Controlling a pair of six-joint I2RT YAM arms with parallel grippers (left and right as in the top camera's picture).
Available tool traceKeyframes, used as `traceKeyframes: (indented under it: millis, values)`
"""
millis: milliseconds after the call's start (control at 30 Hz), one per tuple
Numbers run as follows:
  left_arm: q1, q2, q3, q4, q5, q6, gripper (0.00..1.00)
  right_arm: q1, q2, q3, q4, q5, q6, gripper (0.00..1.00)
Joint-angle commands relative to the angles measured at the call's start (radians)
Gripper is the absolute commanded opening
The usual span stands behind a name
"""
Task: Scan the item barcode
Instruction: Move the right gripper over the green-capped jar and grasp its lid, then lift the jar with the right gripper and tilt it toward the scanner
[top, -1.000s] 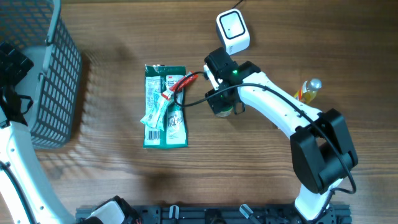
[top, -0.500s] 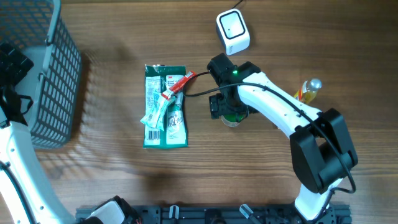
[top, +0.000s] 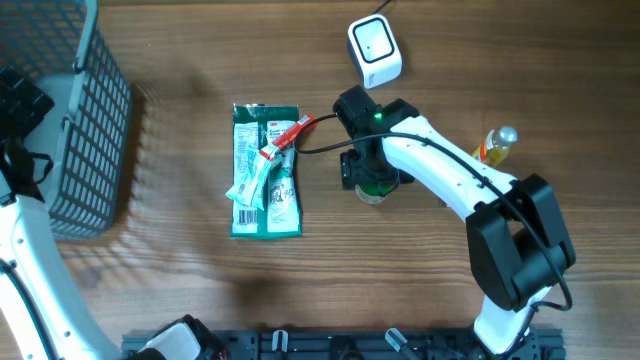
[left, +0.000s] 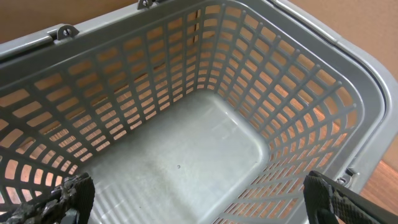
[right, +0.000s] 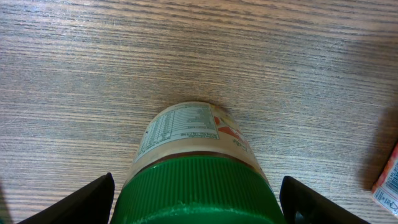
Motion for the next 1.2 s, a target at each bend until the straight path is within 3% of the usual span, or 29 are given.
traceKeyframes:
  millis: [0,200,367,1167]
  values:
    - [0.004,-0.002,0.006,0.002,0.005,0.019,1.00,-0.004,0.016,-0.012,0.003,-0.005,0.014,0.85]
    - [0.004,-0.002,0.006,0.002,0.005,0.019,1.00,-0.004,0.016,-0.054,0.048,-0.005,0.013,0.85]
    - [0.004,-0.002,0.006,0.002,0.005,0.019,1.00,-0.004,0.016,-0.055,0.055,-0.005,0.010,0.76]
    - [0.004,-0.002,0.006,0.003,0.005,0.019,1.00,-0.004,0.016,-0.090,0.100,-0.005,0.009,0.79]
